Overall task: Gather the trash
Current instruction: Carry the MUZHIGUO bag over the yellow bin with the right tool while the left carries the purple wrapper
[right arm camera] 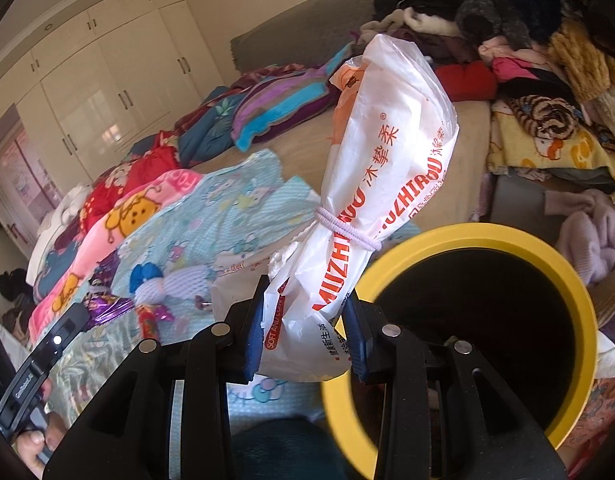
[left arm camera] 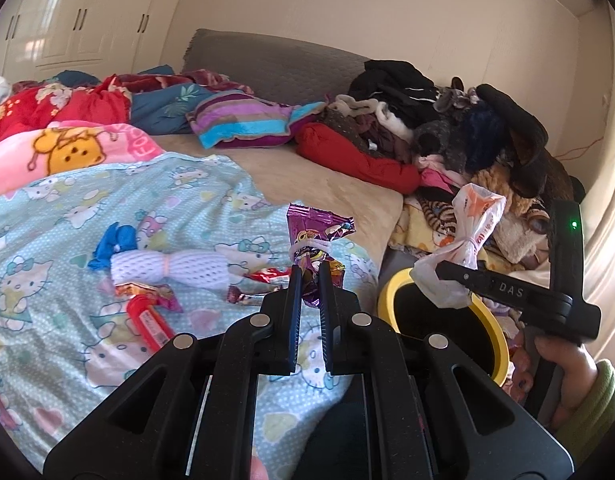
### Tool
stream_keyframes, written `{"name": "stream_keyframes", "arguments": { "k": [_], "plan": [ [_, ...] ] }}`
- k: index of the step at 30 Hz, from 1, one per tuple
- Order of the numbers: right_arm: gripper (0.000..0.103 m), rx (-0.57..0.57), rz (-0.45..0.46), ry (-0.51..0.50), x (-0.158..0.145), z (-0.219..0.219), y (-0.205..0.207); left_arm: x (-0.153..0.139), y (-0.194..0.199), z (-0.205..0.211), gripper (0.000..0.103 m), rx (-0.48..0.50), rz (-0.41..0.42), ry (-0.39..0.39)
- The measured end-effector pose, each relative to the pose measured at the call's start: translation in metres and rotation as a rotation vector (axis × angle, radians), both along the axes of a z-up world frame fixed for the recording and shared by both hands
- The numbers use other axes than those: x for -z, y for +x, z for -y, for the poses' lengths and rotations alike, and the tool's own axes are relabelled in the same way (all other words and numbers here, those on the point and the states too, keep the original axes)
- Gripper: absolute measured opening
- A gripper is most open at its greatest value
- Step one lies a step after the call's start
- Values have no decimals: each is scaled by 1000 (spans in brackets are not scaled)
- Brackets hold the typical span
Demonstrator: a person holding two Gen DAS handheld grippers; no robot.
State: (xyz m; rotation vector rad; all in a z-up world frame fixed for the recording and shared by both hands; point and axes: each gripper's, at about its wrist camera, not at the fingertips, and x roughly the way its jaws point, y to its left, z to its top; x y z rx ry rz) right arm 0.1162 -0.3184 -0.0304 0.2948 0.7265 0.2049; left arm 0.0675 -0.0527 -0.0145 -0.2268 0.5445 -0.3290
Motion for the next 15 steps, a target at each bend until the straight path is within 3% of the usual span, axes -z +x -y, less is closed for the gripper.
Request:
{"name": "stream_keyframes", "arguments": {
  "k": [15],
  "plan": [
    [33,80,-33,-32,7,49,-4,1,0,41,5,99,4,31]
  ]
}}
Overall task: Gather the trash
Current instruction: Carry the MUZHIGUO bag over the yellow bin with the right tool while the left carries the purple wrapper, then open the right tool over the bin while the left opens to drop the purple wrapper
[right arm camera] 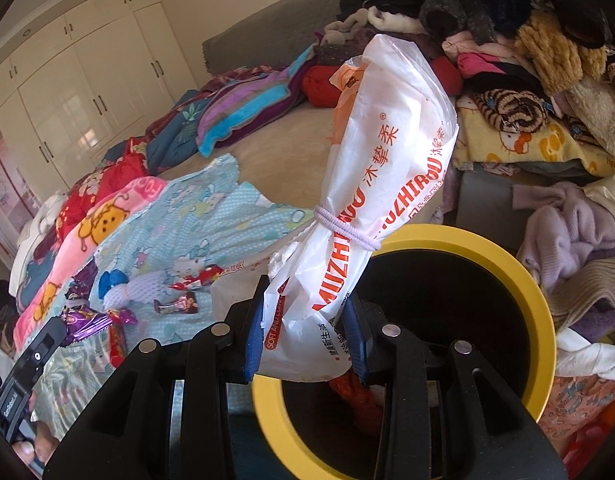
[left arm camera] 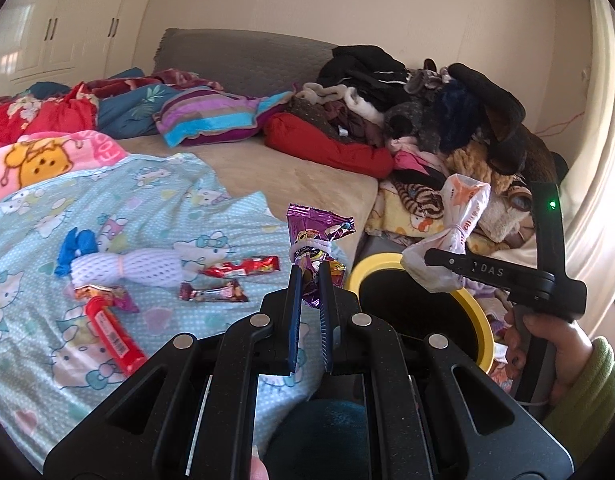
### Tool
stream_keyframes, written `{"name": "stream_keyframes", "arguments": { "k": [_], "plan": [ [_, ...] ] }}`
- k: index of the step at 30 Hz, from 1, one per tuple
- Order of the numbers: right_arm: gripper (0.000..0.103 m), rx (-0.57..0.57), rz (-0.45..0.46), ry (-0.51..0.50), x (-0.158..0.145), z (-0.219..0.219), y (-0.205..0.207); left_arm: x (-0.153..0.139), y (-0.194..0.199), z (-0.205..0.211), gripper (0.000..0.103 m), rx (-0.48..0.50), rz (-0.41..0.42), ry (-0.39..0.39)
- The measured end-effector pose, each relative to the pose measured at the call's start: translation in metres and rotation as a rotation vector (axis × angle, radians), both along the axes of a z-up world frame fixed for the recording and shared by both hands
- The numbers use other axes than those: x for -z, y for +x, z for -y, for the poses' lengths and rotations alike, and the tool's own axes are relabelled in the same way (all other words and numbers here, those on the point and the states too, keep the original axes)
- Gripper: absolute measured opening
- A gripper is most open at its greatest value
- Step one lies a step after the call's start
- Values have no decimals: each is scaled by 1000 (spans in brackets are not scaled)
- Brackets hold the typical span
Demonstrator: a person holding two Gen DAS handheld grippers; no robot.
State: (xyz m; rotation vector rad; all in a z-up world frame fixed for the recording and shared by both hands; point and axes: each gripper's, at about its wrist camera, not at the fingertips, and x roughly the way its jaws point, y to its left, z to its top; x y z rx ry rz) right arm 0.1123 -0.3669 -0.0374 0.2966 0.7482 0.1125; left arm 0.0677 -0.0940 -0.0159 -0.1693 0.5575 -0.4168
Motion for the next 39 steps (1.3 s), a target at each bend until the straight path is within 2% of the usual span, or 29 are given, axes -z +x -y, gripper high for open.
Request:
{"name": "stream_keyframes", "arguments": {
  "k": [22,32,39],
  "plan": [
    [33,52,-71,-7,20,44,-1,13,8,53,5,113,-16,42],
    [34,56,-110,-61,31,55,-1,19,16,77,5,158,-31,65],
    [34,41,-146,-138,43,61,-3,25,25,97,5,196,-43,80]
  ]
}}
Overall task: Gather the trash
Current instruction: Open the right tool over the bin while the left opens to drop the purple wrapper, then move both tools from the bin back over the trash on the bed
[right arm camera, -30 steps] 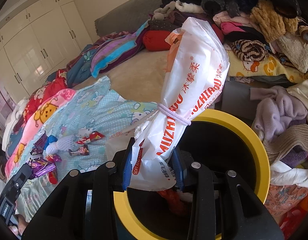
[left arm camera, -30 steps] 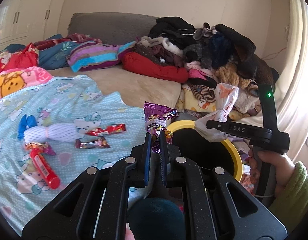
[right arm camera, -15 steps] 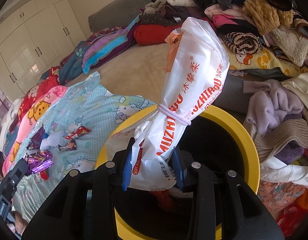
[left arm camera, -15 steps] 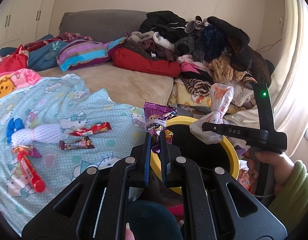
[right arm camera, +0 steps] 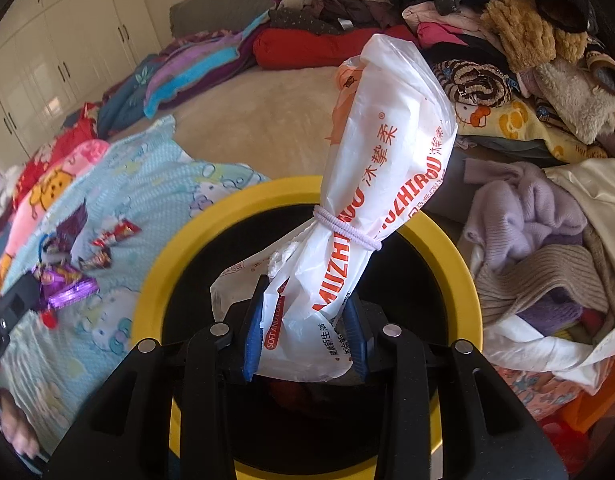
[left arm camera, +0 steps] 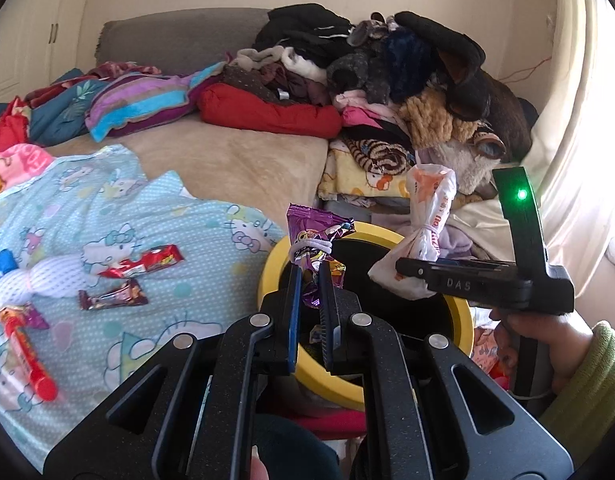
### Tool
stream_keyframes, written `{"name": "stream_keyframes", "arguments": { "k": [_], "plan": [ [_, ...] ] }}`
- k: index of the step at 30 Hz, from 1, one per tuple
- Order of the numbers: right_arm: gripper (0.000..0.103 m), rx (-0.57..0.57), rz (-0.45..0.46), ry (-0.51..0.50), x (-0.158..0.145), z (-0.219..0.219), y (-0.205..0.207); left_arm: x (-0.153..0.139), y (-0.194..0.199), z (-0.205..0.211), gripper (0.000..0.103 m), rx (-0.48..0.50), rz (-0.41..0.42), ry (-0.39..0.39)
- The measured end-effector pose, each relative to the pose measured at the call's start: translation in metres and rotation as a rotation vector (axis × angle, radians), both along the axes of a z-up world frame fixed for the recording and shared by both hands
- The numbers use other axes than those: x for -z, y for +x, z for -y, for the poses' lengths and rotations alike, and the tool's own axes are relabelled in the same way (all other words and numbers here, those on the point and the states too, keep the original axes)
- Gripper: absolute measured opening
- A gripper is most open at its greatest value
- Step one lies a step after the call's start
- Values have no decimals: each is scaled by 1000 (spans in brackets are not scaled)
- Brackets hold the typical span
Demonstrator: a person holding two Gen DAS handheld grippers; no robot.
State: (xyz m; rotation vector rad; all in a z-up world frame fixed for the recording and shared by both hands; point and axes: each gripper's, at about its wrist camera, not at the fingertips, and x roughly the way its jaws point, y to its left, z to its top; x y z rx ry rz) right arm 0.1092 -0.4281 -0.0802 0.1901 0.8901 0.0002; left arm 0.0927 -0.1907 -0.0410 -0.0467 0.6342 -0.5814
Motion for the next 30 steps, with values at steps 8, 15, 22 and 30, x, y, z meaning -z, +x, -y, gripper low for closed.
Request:
{"name": "stream_keyframes", "arguments": {
  "k": [8,15,22,30],
  "plan": [
    [35,-84,-59,-74,16,-7,1,9,16,20,5,23,-36,15],
    [51,-116,-104,-81,27,-2,-2,17,31,33,5,33,-73,10],
    [73,-14,-30,-51,11,23,-7,22,36,34,76,50,-112,-54],
    [77,71,47,12,-2,32,-8,23,26,19,92,-8,-97,-20]
  ]
}}
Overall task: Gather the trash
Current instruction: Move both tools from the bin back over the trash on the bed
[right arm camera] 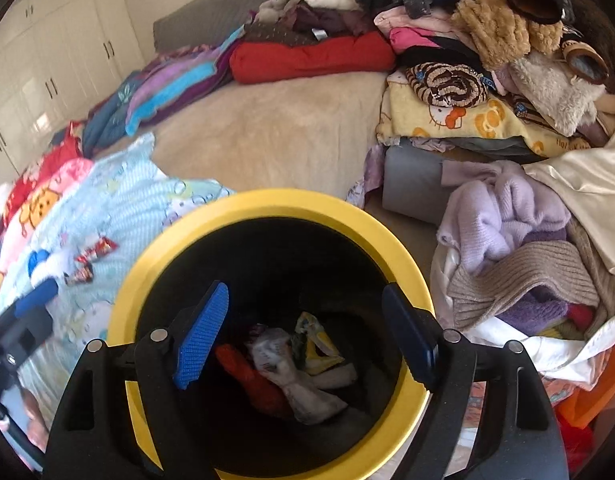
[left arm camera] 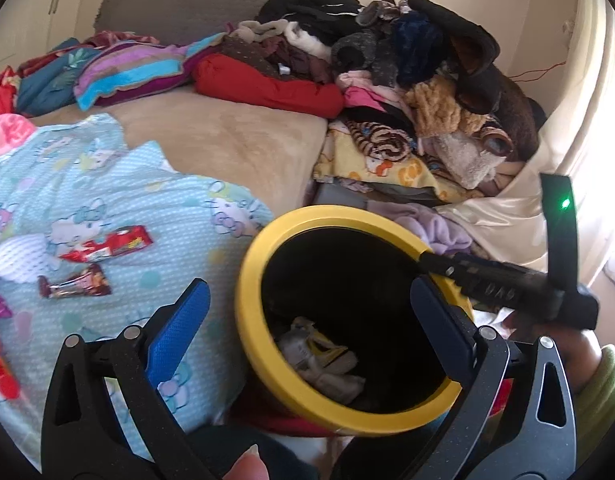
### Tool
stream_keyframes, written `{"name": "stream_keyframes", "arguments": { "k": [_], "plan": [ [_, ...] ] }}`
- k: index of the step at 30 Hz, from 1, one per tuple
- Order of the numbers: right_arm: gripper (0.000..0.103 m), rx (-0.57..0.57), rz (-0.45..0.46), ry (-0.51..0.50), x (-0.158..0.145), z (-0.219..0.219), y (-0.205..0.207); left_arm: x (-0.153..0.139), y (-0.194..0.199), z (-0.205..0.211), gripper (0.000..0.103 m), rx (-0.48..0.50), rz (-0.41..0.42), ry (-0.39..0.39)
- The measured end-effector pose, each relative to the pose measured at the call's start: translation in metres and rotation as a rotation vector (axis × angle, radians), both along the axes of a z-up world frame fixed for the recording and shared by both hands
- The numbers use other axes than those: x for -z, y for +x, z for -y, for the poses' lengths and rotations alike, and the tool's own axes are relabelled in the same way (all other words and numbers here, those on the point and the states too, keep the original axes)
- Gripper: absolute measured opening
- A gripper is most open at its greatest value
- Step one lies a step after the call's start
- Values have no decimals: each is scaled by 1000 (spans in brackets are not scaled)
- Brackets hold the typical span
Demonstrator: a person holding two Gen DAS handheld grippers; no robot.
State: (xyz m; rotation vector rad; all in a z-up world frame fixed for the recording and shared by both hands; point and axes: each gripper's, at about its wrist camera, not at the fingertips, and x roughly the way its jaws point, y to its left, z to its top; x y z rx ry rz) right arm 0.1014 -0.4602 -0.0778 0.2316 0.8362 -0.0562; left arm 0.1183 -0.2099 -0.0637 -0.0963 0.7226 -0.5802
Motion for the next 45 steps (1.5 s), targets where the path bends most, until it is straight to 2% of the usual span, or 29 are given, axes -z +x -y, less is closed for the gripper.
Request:
{"name": "stream_keyframes", "arguments": {
  "k": [8,18,29,45],
  "plan": [
    [77,-20,37,-21,-12,-15,1,-9,-4,-23,92,-61,34,-2],
    [77,-90,93,29,-33,-44,4,-24,-9,-53,92,-137,85,-8],
    [77,-231,130,28,-47,-108,9,-36,-13,-99,92,-253,119,-25],
    [77,-410,148,-20,-41,-194,9,-42,-19,-169,92,-415,143,-25]
  ]
}}
